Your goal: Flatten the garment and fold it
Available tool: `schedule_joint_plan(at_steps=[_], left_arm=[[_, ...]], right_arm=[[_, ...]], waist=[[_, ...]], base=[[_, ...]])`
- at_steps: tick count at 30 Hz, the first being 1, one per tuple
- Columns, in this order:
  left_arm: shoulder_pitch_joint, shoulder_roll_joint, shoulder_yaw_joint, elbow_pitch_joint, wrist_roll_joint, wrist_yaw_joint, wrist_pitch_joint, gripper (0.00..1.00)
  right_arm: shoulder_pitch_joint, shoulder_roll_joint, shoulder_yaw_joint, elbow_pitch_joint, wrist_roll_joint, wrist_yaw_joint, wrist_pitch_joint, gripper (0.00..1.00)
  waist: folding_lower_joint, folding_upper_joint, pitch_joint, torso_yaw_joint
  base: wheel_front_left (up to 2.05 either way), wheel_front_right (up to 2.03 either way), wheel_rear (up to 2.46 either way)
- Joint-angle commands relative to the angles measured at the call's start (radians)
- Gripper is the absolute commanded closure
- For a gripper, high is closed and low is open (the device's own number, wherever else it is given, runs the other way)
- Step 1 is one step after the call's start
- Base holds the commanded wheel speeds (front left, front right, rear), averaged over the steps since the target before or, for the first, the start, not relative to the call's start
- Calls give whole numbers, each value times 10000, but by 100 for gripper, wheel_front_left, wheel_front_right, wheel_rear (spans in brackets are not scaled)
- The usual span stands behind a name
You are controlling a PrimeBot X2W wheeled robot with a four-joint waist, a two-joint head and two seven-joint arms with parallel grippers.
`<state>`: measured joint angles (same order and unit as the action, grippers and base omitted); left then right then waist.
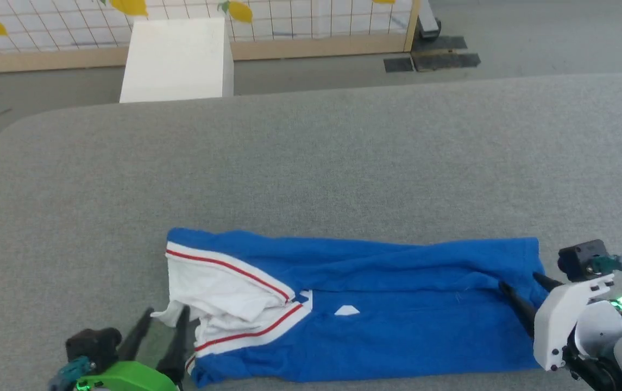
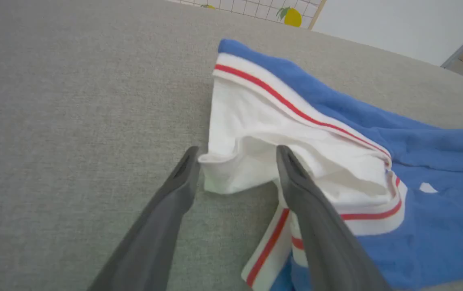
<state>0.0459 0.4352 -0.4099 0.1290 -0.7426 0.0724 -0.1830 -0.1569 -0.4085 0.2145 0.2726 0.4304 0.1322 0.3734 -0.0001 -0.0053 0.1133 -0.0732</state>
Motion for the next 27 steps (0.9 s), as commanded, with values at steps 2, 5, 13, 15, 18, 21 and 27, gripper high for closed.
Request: schedule_joint_plan(at_steps=[2,5,13,15,18,21,27], left_arm=[[-290,-155,279,-121,362,228,-441,0],[-646,-393,710,-273,820,355,-724,0],[-1534,-1350,2470,-859,3121,216,-784,0],[-1591,-1622,2850,-866,3640,134,-785,0],[-1592,-2043,3364,-851,4249,51,-785,0],[-1551,-2358,3703,-801,4638,-69,-786,0],[-1491,-2804,4101,-440,5092,-464,-786,0]], right_arm=[[400,276,-416,-382,-96,-15,-429,0],[860,744,-1085,-890,-220,-15,-1006,0],[1532,2002,-2605,-1770,-754,-15,-2186,0],[1518,2391,-3006,-1735,-863,-15,-2316,0],[1342,2956,-3720,-1545,-1059,-15,-2415,0],[1097,3328,-4400,-1216,-1237,-15,-2212,0],[354,3563,-5479,-57,-1587,-15,-918,0]], waist=[[1,53,-232,185],[1,53,-391,335],[1,53,-490,537],[1,53,-497,505],[1,53,-452,405],[1,53,-399,333],[1,53,-300,274]], base=[[0,0,0],[0,0,0],[0,0,0],[0,0,0],[0,0,0],[0,0,0],[0,0,0]])
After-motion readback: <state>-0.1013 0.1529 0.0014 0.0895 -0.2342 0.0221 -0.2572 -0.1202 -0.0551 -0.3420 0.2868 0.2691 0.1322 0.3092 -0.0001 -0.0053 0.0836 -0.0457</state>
